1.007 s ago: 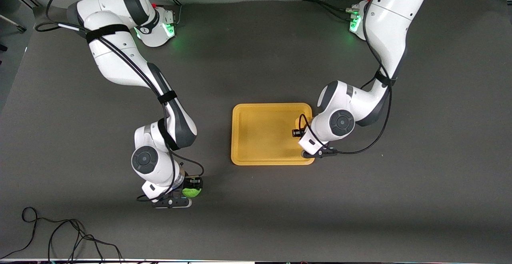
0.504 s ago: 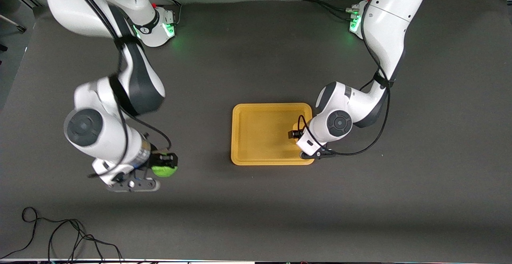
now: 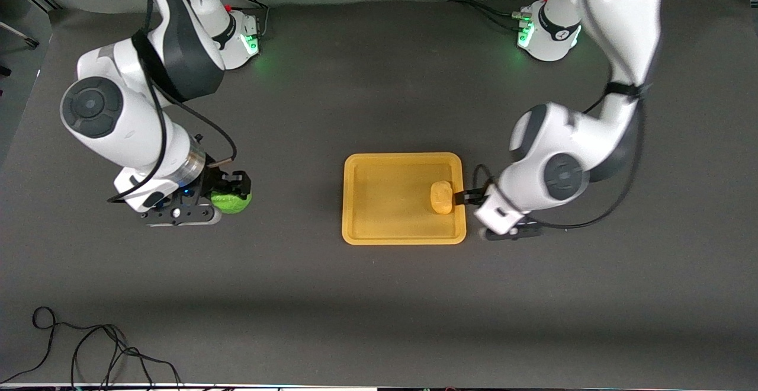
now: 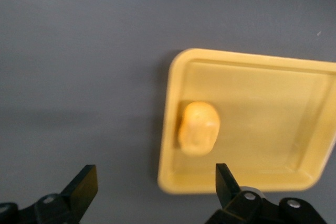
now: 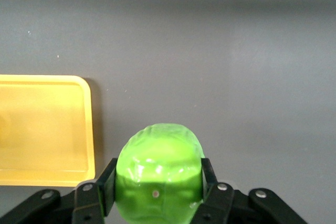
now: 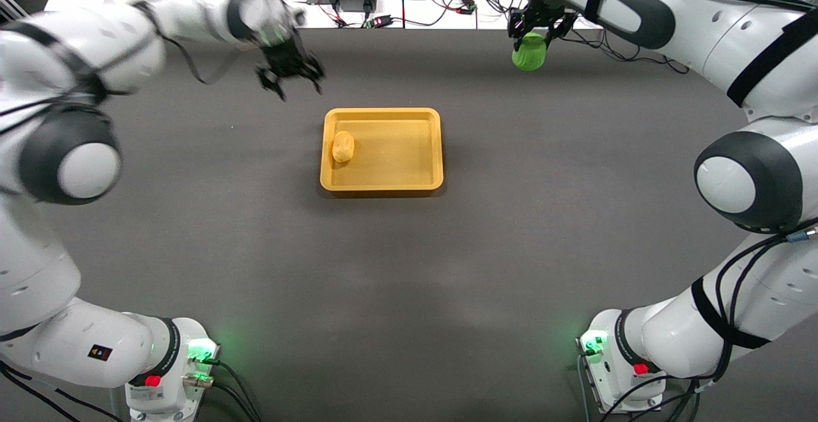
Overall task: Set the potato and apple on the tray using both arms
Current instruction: 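Withdraw the left gripper while the right gripper carries the apple over the tray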
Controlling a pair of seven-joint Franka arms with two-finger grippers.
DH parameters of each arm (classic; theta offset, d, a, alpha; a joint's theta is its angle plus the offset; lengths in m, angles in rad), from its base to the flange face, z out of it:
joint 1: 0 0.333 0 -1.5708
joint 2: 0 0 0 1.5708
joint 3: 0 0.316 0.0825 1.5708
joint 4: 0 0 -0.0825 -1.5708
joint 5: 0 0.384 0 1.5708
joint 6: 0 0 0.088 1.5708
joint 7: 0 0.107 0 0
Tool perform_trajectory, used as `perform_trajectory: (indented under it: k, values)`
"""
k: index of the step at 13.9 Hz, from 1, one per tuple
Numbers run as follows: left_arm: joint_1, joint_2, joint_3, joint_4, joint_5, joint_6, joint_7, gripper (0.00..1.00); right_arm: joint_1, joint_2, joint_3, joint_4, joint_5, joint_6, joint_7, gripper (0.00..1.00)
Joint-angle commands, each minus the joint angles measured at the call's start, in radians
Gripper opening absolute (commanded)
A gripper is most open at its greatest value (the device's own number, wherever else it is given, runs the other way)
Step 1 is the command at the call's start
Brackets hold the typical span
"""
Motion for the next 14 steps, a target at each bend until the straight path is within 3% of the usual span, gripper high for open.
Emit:
perform_trajectory:
  k: [1,5,8,10,12,14]
  values:
    - [0.104,-0.159,-0.002,-0.041,0.087,-0.100,0.106,1.00,0.100,-0.014,-0.004,-0.040,-0.007,0.035,0.149,0.54]
    - [0.242,-0.356,0.000,-0.086,0.154,-0.138,0.337,1.00,0.276,0.077,-0.004,0.020,-0.018,0.104,0.419,0.54]
    - [0.317,-0.515,0.009,-0.227,0.186,-0.053,0.478,1.00,0.423,0.252,-0.007,0.237,-0.034,0.098,0.684,0.54]
    - [0.328,-0.512,0.012,-0.229,0.175,-0.056,0.481,1.00,0.467,0.341,-0.006,0.314,-0.064,0.099,0.771,0.53]
    - [0.328,-0.510,0.012,-0.229,0.175,-0.069,0.473,1.00,0.467,0.403,-0.007,0.316,-0.070,0.136,0.771,0.53]
    - [0.330,-0.509,0.015,-0.209,0.175,-0.108,0.487,1.00,0.467,0.475,-0.007,0.296,-0.125,0.274,0.776,0.53]
